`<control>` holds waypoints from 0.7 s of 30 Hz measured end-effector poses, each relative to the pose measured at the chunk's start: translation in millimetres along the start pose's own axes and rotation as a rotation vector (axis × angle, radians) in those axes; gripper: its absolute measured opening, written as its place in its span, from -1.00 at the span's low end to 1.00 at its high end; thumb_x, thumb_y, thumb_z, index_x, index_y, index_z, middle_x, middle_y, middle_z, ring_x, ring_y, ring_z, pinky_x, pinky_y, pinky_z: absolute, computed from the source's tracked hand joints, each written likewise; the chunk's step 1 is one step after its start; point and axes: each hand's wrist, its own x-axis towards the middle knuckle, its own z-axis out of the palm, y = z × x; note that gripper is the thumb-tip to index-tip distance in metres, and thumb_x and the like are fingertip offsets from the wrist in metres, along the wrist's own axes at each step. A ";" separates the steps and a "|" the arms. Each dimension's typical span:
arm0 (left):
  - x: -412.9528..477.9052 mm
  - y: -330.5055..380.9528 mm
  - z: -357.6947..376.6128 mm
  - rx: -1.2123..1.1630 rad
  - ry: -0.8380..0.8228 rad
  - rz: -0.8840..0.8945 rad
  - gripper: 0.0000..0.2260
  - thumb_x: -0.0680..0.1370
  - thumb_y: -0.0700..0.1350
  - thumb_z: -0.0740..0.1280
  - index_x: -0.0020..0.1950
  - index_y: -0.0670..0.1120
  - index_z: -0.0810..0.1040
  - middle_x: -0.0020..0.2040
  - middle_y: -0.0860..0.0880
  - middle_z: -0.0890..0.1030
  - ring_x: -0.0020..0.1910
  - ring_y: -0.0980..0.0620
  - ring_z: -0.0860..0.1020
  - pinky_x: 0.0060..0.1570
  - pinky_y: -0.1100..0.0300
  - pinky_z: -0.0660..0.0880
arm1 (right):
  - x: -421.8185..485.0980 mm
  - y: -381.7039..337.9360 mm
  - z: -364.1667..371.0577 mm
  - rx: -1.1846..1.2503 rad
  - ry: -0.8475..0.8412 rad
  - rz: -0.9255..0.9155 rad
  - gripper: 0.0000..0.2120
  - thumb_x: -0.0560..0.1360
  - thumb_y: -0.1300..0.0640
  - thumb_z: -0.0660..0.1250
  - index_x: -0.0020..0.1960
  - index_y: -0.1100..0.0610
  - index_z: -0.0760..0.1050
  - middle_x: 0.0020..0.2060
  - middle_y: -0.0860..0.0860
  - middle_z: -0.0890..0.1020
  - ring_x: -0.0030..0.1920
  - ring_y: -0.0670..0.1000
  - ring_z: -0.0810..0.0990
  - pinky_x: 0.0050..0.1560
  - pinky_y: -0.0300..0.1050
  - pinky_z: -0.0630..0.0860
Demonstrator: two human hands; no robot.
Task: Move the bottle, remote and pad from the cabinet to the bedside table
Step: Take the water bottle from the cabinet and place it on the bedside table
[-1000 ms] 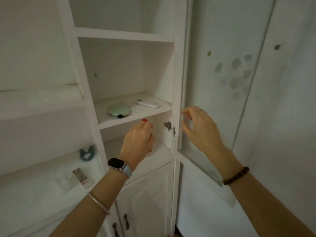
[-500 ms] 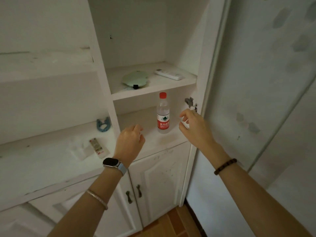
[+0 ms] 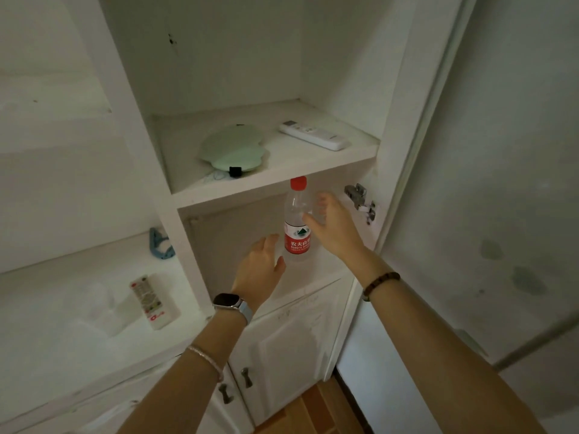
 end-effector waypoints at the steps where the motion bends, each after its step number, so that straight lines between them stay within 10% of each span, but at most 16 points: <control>1: 5.9 -0.7 3.7 -0.013 0.000 0.005 -0.60 0.55 -0.14 0.28 0.37 -0.15 0.32 0.26 -0.18 0.49 0.16 -0.15 0.50 0.09 0.05 0.47 | 7.2 1.2 4.3 0.007 -0.003 -0.006 -0.48 0.50 -0.04 0.38 0.35 0.17 0.35 0.25 0.09 0.52 0.22 0.06 0.51 0.16 -0.12 0.46; 10: 25.4 -13.2 33.7 -0.060 0.003 0.100 -0.59 0.45 -0.27 0.36 0.29 -0.24 0.43 0.08 -0.23 0.60 0.00 -0.19 0.58 -0.01 0.12 0.46 | 38.7 11.2 37.8 0.026 -0.034 0.046 -0.44 0.34 -0.08 0.51 0.22 0.12 0.41 0.08 0.05 0.59 0.08 0.08 0.60 0.06 0.08 0.60; 21: 17.0 -27.6 43.9 -0.155 -0.140 0.118 -0.37 0.46 -0.20 0.35 0.49 -0.15 0.18 0.38 -0.13 0.39 0.33 -0.07 0.39 0.30 0.23 0.25 | 28.8 9.6 32.7 0.022 0.039 0.052 -0.46 0.26 -0.13 0.56 0.09 0.11 0.49 -0.07 0.01 0.64 -0.08 0.00 0.64 -0.08 -0.10 0.62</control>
